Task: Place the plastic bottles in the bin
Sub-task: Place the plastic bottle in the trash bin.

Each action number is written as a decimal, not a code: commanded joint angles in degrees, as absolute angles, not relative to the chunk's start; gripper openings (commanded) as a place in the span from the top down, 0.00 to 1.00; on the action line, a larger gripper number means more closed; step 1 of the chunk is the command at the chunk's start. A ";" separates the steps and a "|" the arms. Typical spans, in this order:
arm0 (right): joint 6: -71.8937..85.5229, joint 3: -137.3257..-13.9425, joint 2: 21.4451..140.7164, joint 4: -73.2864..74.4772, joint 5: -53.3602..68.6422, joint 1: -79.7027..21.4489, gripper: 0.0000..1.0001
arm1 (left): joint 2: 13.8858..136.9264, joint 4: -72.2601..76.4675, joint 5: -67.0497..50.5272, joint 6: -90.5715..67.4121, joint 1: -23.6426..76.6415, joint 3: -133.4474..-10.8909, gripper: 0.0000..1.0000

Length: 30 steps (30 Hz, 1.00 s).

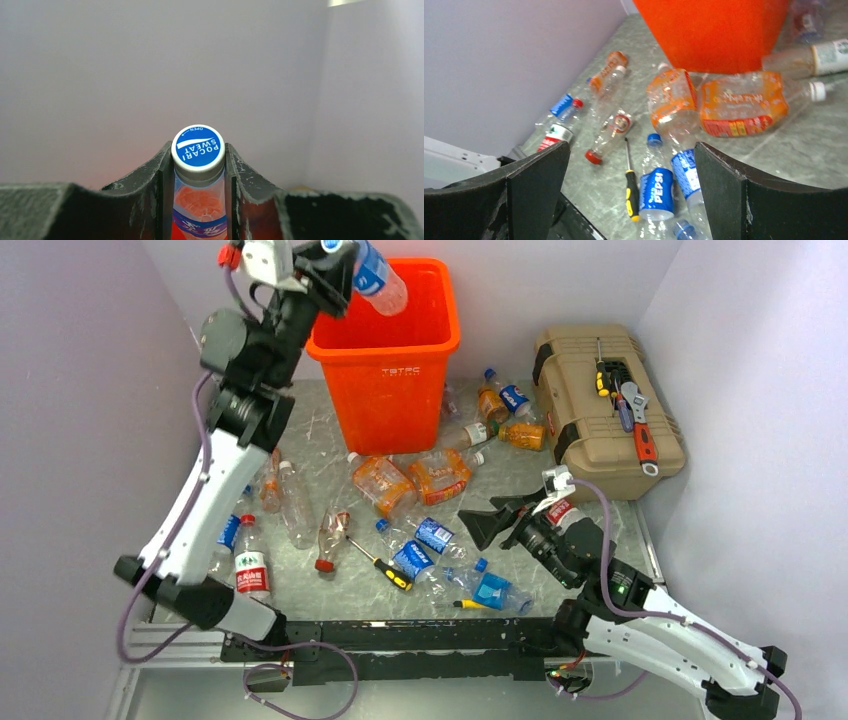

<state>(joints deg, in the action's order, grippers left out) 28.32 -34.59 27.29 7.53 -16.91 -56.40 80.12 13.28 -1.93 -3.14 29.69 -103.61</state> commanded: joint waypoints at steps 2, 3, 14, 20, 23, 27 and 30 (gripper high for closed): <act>30.64 -33.65 25.87 12.35 -25.87 -56.57 0.00 | 93.07 11.74 -2.28 -10.39 19.97 -114.89 1.00; 30.26 -33.34 25.12 13.26 -26.70 -56.60 0.00 | 95.74 9.81 -3.73 -11.37 18.85 -117.36 1.00; 30.15 -30.75 20.18 16.92 -32.02 -56.55 0.00 | 112.71 0.09 -16.62 -15.16 17.40 -129.41 0.78; 30.41 -31.96 21.54 18.91 -34.38 -56.60 0.00 | 107.76 2.67 -13.73 -13.75 17.40 -124.42 0.01; 30.24 -32.57 22.66 18.64 -34.54 -56.55 0.00 | 102.51 3.79 -12.34 -13.49 17.40 -121.85 0.00; 30.02 -34.16 25.03 18.73 -34.32 -56.59 0.00 | 91.78 4.15 -11.07 -13.71 17.78 -113.87 0.01; 30.06 -36.63 29.41 21.24 -34.29 -56.55 0.00 | 81.44 0.58 -9.35 -12.67 19.04 -105.18 0.01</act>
